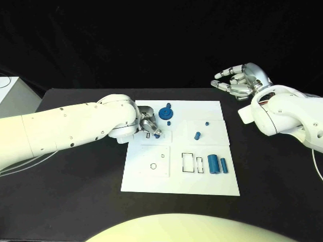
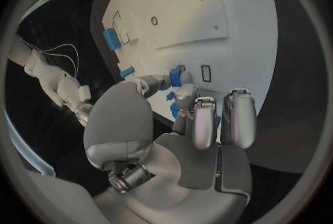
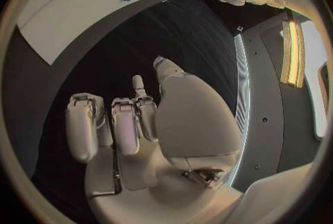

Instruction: Assemble the parts on the task board

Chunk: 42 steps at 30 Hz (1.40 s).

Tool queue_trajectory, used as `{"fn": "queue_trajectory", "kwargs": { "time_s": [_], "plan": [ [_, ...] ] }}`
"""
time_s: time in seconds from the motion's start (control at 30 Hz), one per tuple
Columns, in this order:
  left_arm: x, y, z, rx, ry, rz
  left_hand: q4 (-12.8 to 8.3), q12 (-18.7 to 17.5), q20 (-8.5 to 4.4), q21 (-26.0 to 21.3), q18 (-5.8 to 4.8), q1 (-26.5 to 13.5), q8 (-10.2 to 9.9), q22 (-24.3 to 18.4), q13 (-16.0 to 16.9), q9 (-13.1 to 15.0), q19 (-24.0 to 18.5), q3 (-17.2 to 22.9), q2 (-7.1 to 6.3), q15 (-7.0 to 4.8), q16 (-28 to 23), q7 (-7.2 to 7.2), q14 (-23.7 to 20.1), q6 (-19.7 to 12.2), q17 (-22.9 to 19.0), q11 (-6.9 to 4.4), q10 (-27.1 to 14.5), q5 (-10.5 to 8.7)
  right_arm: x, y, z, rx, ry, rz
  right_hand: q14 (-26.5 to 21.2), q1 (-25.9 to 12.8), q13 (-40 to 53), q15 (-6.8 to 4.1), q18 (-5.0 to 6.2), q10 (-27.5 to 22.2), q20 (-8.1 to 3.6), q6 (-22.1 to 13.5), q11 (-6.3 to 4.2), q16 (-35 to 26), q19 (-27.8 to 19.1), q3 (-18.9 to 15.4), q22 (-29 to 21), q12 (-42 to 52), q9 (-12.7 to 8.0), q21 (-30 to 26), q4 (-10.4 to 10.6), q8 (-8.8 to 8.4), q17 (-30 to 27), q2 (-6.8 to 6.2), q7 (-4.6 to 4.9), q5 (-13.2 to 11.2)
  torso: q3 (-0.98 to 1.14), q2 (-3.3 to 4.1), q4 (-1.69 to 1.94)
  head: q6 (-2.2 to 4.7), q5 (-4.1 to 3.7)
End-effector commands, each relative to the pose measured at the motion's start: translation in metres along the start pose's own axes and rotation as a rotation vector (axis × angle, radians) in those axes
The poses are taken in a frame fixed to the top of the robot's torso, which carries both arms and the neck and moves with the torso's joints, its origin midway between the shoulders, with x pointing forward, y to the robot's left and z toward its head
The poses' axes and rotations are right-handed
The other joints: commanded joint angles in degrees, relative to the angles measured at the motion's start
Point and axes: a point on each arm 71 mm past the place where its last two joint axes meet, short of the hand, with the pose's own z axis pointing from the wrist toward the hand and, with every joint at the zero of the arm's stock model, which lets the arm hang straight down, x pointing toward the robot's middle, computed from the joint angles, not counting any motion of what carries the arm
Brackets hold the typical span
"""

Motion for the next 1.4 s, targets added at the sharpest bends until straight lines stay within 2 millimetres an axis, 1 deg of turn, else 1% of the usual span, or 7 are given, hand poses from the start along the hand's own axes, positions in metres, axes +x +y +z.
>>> {"fn": "queue_trajectory", "kwargs": {
  "time_s": [0.03, 0.3, 0.6, 0.73, 0.97, 1.13, 1.4],
  "plan": [
    [0.0003, 0.0002, -0.0006, 0.005, -0.023, 0.016, -12.48, 0.30, -0.04, 0.18, -0.91, 0.03, 0.23, 2.40, 0.10, 0.00, 0.37, 12.12, 0.80, -0.37, 0.27, -0.44, 5.51, 0.79, 14.04, -0.09, 0.57, 0.38, 0.0015, 0.0007, -0.0002, -0.014, 0.018, -0.007, 4.22, -0.70, 9.01, 0.20, 0.73, -0.47, 0.28, -0.35, 0.09, -0.23, 2.47, 0.36, 9.78, -0.37, 0.00, -0.20, -0.05, 0.23, 8.23, 0.10, 0.06, 0.17, -0.01, -0.01, 0.03, -0.10, 0.01],
    [0.0014, 0.0016, -0.0015, 0.003, -0.022, 0.021, -12.52, 0.34, -0.05, 0.21, -0.93, 0.04, 0.23, 2.47, 0.16, 0.01, 0.42, 12.17, 0.82, -0.38, 0.28, -0.45, 5.51, 0.82, 14.05, -0.10, 0.62, 0.43, 0.0021, 0.0006, -0.0003, -0.014, 0.021, -0.006, 4.22, -0.70, 9.01, 0.20, 0.73, -0.47, 0.28, -0.35, 0.09, -0.23, 2.47, 0.36, 9.78, -0.37, 0.00, -0.20, -0.05, 0.23, 8.23, 0.10, 0.06, 0.17, -0.01, 0.02, -0.05, -0.31, 0.19],
    [0.0020, 0.0016, -0.0017, 0.002, -0.019, 0.023, -12.54, 0.33, -0.06, 0.19, -0.91, 0.03, 0.24, 2.42, 0.14, 0.02, 0.39, 12.19, 0.82, -0.39, 0.25, -0.45, 5.50, 0.84, 14.01, -0.11, 0.61, 0.45, 0.0022, 0.0005, -0.0004, -0.013, 0.023, -0.006, 4.22, -0.70, 9.01, 0.20, 0.73, -0.47, 0.28, -0.35, 0.09, -0.23, 2.47, 0.36, 9.78, -0.37, 0.00, -0.20, -0.05, 0.23, 8.23, 0.10, 0.06, 0.17, -0.01, -0.01, 0.02, -0.40, 0.14],
    [0.0032, 0.0005, -0.0012, 0.002, -0.011, 0.028, -12.54, 0.33, -0.06, 0.19, -0.91, 0.03, 0.24, 2.42, 0.14, 0.02, 0.39, 12.19, 0.82, -0.39, 0.25, -0.45, 5.50, 0.84, 14.01, -0.11, 0.61, 0.45, 0.0024, 0.0006, -0.0003, -0.013, 0.023, -0.006, 4.22, -0.70, 9.01, 0.20, 0.73, -0.47, 0.28, -0.35, 0.09, -0.23, 2.47, 0.36, 9.78, -0.37, 0.00, -0.20, -0.05, 0.23, 8.23, 0.10, 0.06, 0.17, -0.02, 0.00, -0.03, -0.50, 0.20],
    [0.0068, -0.0010, -0.0003, 0.001, 0.024, 0.043, -12.28, 1.33, -0.12, 0.18, -0.91, -0.76, 0.49, 2.40, 1.54, 0.22, 0.37, 11.72, 0.81, -0.48, 0.45, -0.66, 5.61, 1.33, 14.35, -0.25, 1.66, 0.38, 0.0022, 0.0003, -0.0004, -0.012, 0.024, -0.006, 4.21, -0.92, 9.01, 0.19, 0.73, -0.46, 0.27, -0.37, 0.08, -0.26, 2.47, 0.36, 9.78, -0.37, 0.01, -0.21, -0.02, 0.27, 8.19, 0.03, 0.06, 0.23, 0.02, -0.01, -0.06, -0.69, 0.17],
    [0.0078, -0.0018, 0.0002, 0.001, 0.034, 0.047, -12.14, 1.59, -0.15, 0.24, -0.96, -1.04, 0.60, 2.58, 1.90, 0.29, 0.49, 11.44, 0.83, -0.53, 0.48, -0.79, 5.62, 1.52, 14.39, -0.34, 1.96, 0.30, 0.0021, 0.0002, -0.0005, -0.011, 0.024, -0.006, 4.21, -0.92, 9.01, 0.19, 0.73, -0.46, 0.27, -0.37, 0.08, -0.26, 2.47, 0.36, 9.78, -0.37, 0.01, -0.21, -0.02, 0.27, 8.19, 0.03, 0.06, 0.23, 0.05, -0.01, -0.06, -0.76, 0.16],
    [0.0083, -0.0028, 0.0010, 0.001, 0.038, 0.048, -11.57, 2.28, -0.35, 0.37, -1.06, -1.80, 0.79, 3.02, 2.85, 0.39, 0.81, 10.44, 1.34, -0.81, 0.51, -1.26, 5.64, 2.20, 14.43, -0.72, 2.97, 0.06, 0.0017, -0.0001, -0.0006, -0.010, 0.024, -0.007, 4.21, -0.92, 9.01, 0.19, 0.73, -0.46, 0.27, -0.37, 0.08, -0.26, 2.47, 0.36, 9.78, -0.37, 0.01, -0.21, -0.02, 0.27, 8.19, 0.03, 0.06, 0.23, 0.06, -0.02, -0.06, -0.99, 0.10]
  ]
}}
